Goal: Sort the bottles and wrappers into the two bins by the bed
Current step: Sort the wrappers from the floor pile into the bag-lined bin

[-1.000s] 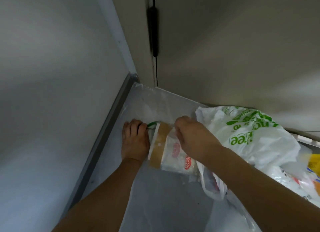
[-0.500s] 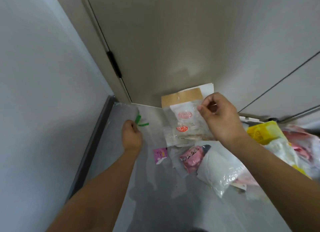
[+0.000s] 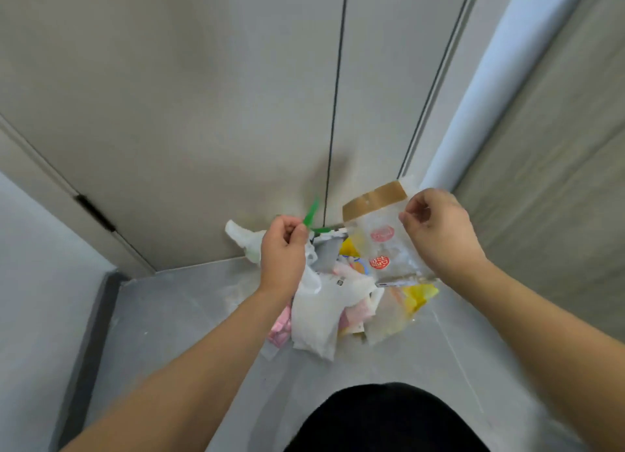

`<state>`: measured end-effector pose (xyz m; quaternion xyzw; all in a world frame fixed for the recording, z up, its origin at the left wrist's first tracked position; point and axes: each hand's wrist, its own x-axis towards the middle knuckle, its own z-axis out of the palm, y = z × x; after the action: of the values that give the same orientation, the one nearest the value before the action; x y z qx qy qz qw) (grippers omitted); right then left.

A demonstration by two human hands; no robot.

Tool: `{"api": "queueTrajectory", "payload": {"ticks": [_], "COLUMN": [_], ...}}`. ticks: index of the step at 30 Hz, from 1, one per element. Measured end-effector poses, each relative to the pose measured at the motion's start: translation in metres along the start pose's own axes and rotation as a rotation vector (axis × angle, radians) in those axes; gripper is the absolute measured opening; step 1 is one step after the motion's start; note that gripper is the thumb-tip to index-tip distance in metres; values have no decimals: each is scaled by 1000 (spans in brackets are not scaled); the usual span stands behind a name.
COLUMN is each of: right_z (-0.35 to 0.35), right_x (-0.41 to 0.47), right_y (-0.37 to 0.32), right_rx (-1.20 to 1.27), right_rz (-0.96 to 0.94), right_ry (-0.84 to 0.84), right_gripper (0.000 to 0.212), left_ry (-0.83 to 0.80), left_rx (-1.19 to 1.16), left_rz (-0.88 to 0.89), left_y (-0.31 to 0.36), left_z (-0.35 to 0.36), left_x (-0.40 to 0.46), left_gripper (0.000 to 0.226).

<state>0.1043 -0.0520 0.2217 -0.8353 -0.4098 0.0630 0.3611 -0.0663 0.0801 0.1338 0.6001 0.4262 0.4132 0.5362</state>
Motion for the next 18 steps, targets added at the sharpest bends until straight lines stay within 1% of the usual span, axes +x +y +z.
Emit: {"api": "queueTrajectory", "payload": {"ticks": [3, 5, 7, 11, 13, 15, 18], "right_z": [-63, -104, -145, -212, -237, -254, -271], "right_x": [-20, -38, -63, -124, -155, -186, -230], "right_y": [35, 60, 86, 130, 149, 165, 183], "right_rx": [-30, -65, -91, -24, -10, 18, 13], "right_rz": [40, 75, 129, 354, 428, 451, 449], "right_ry": [157, 232, 301, 420, 470, 475, 347], "right_gripper": [7, 9, 8, 10, 13, 13, 16], "left_ry": [-233, -431, -630, -897, -1023, -1160, -1334], "left_rx": [0, -5, 38, 135, 178, 217, 222], "left_rz": [16, 13, 42, 97, 123, 149, 145], "left_y": [46, 75, 105, 142, 149, 152, 156], "left_z": [68, 112, 152, 222, 252, 276, 300], "left_x": [-21, -38, -58, -109, -143, -179, -232], "left_gripper": [23, 24, 23, 21, 22, 21, 17]}}
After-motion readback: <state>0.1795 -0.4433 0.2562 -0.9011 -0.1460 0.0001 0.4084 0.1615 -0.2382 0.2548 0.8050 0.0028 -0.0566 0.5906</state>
